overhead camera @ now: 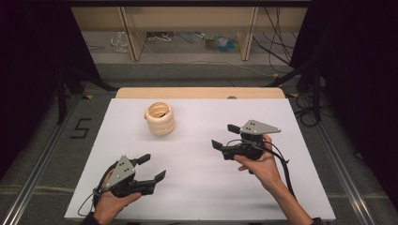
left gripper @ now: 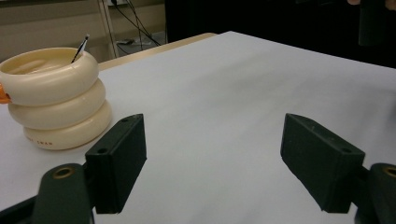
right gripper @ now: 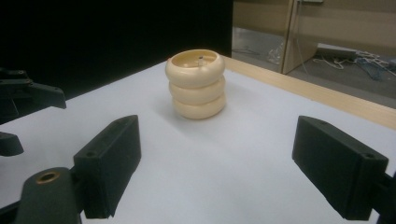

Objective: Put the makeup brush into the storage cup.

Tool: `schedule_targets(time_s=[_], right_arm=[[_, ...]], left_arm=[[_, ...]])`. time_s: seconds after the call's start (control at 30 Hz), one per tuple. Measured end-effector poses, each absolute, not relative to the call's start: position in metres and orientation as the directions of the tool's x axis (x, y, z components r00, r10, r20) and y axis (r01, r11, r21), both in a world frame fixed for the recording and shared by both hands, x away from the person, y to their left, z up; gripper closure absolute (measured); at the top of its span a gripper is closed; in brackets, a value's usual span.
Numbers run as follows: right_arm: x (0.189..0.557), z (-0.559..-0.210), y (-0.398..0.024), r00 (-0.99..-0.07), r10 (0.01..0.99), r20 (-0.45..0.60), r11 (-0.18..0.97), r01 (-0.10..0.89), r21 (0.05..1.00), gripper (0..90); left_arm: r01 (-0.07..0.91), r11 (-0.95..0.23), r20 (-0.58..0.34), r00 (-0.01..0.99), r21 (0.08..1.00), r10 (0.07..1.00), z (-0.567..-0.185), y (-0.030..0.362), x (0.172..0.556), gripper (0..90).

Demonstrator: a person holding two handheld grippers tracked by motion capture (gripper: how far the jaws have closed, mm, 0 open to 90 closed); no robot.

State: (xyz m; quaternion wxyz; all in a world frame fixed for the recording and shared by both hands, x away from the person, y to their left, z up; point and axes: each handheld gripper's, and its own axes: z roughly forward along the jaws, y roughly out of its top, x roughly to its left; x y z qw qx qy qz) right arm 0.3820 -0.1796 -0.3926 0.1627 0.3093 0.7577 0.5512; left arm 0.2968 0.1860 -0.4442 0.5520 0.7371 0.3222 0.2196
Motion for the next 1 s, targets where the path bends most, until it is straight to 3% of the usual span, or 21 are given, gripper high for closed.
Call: schedule_targets(time_s=[1.0], right_arm=[[0.358, -0.407, -0.202, -0.753, 0.648, 0.118, 0.195, 0.313, 0.93, 16.9]], left_arm=[[0.228, -0.18, -0.031, 0.698, 0.957, 0.716, -0.445, 0.185, 0.297, 22.6]])
